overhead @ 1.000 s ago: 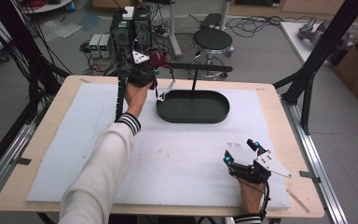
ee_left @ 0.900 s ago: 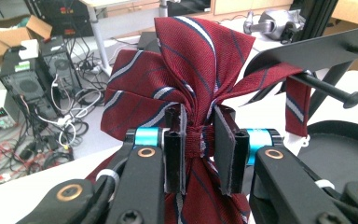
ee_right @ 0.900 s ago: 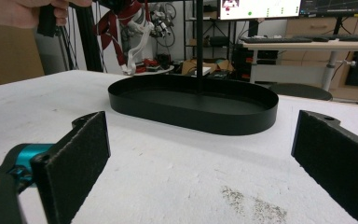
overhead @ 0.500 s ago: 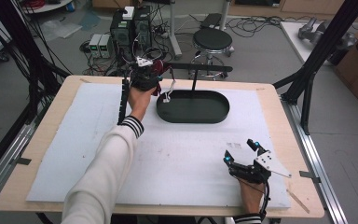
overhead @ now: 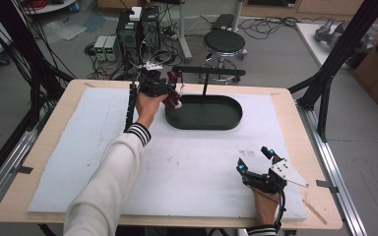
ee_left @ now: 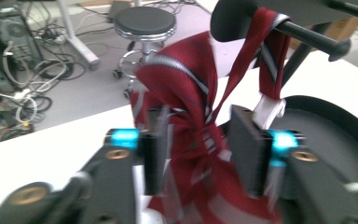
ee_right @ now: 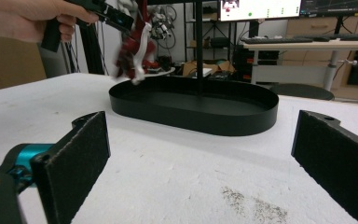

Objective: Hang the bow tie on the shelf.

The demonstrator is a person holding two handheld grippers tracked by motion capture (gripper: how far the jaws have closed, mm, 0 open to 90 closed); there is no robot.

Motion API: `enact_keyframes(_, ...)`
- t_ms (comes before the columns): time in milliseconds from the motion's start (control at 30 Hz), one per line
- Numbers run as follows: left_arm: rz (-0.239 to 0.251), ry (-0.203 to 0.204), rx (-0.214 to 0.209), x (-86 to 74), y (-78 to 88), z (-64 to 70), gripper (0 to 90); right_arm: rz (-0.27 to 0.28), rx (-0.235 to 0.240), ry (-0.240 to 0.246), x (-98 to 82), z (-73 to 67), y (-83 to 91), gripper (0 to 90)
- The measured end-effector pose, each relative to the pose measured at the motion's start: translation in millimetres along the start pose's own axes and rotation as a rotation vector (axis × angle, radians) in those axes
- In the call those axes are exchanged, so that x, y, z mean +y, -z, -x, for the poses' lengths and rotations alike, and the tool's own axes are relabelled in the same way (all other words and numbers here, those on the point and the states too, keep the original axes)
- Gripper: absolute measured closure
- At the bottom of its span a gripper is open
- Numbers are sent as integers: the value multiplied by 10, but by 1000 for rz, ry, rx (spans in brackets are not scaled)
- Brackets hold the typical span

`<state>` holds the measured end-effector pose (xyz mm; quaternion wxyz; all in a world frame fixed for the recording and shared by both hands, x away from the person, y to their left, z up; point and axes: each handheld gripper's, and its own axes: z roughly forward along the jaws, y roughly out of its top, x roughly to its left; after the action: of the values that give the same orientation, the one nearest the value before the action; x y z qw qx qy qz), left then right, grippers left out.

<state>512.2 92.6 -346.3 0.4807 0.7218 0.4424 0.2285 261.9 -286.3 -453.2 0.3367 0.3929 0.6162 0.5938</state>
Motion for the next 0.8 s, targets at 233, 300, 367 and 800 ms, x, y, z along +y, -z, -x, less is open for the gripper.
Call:
enact_keyframes(233,40,-52,-115,-52,119,-84,167,8,7,1,-4,-6,13,32)
enact_keyframes(300,92,-68,-177,-84,215,-133,159,14,10,3,-6,-7,15,32)
enact_keyframes(367,129,-87,-215,-116,306,-172,150,14,12,-3,-8,-8,22,32)
enact_keyframes(800,223,-175,-285,-747,1236,-488,159,33,24,9,-13,-4,35,32)
